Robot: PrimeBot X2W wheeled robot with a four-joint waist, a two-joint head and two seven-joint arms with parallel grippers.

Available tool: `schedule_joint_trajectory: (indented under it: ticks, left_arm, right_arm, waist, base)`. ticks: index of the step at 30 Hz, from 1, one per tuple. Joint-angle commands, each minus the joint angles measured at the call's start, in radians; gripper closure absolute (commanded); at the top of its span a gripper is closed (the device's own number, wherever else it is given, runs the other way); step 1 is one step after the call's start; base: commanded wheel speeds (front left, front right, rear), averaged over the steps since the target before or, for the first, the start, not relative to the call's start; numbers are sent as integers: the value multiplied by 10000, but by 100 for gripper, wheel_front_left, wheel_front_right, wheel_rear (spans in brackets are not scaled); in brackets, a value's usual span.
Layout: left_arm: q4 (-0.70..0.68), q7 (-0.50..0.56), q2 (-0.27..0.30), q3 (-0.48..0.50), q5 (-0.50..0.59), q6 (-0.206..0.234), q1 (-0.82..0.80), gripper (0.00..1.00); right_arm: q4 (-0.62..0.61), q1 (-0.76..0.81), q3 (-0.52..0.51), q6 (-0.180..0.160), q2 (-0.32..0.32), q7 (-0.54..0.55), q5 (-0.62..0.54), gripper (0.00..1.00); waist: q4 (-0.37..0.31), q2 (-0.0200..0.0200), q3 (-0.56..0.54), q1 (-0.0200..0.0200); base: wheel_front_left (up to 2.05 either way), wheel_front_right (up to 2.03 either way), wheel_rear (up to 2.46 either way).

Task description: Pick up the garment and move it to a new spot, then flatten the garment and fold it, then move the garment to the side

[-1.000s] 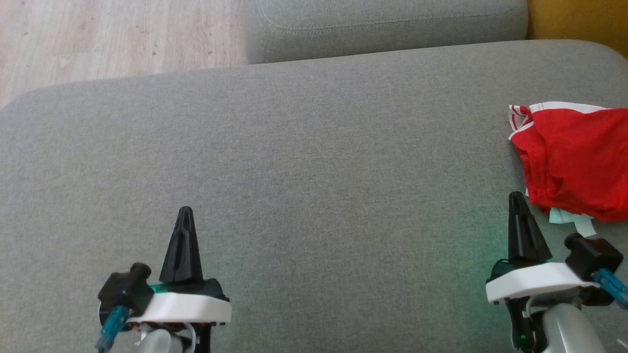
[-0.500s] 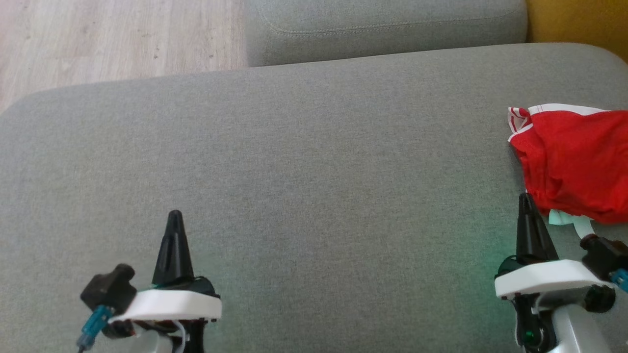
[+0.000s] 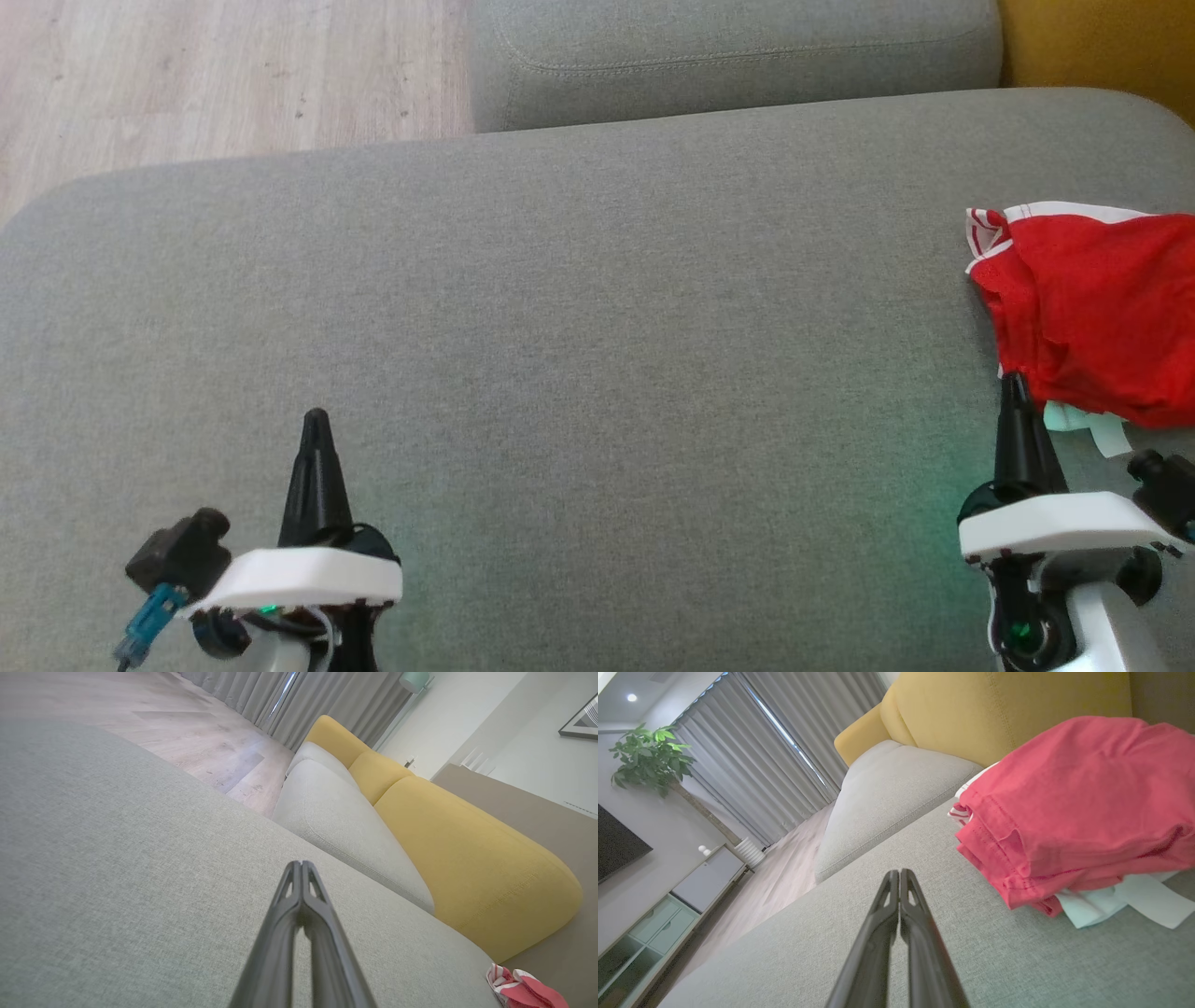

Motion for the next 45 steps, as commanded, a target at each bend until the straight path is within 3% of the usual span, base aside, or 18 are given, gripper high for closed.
schedule_joint_trajectory:
  ticks: [1, 45]
  left_arm:
    - [-280, 67, 134, 273, -205, -62, -430, 100]
    - [-17, 1266, 207, 1278, -4826, -490, -477, 100]
  right_arm:
    - [-377, -414, -15, 27, -25, 36, 240, 100]
    - [-535, -381, -352, 52, -41, 1309, 5276, 100]
  waist:
    - [1, 0, -5, 0]
    - [43, 0, -276, 0]
  base:
    - [0, 0, 0]
    - [0, 0, 0]
